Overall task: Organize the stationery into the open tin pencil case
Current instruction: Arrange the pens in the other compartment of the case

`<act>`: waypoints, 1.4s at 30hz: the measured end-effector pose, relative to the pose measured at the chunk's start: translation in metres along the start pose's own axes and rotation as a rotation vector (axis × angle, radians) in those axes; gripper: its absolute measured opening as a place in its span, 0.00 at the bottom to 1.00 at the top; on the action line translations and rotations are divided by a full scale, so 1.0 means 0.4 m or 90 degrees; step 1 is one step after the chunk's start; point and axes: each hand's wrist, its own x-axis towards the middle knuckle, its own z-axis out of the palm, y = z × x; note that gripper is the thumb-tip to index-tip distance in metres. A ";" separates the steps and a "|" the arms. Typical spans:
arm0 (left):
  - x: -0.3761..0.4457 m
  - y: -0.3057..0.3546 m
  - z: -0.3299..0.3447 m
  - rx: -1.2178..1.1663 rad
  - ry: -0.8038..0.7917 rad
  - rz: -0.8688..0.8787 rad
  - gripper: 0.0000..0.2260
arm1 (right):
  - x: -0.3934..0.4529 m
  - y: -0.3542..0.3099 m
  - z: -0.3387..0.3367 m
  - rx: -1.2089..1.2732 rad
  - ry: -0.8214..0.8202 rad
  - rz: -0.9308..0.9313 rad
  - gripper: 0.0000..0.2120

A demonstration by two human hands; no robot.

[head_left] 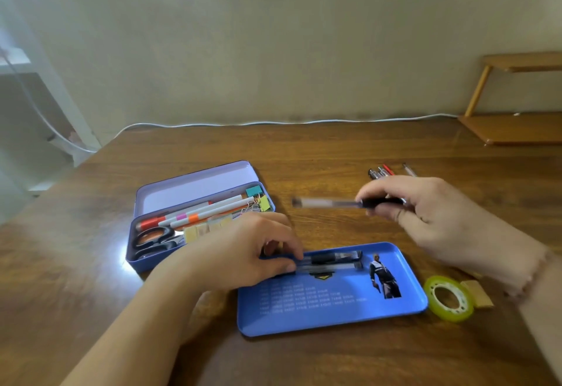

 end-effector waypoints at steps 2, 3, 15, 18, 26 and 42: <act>0.000 -0.002 0.000 -0.007 -0.002 -0.002 0.06 | -0.008 -0.005 -0.017 0.028 -0.095 0.003 0.18; 0.001 -0.003 0.001 -0.009 -0.004 0.000 0.06 | -0.011 -0.005 -0.022 0.034 -0.137 0.000 0.18; 0.003 -0.006 0.002 -0.009 -0.015 -0.007 0.07 | -0.017 -0.002 -0.016 -0.011 -0.303 0.022 0.18; 0.001 -0.006 0.002 -0.016 -0.013 -0.006 0.06 | -0.017 -0.001 -0.015 0.003 -0.317 0.028 0.18; 0.004 -0.009 0.003 -0.030 -0.003 -0.002 0.06 | -0.002 0.003 0.012 -0.002 -0.209 0.038 0.09; 0.006 -0.016 0.005 -0.035 -0.006 -0.011 0.09 | 0.024 0.031 0.059 0.006 -0.195 0.036 0.08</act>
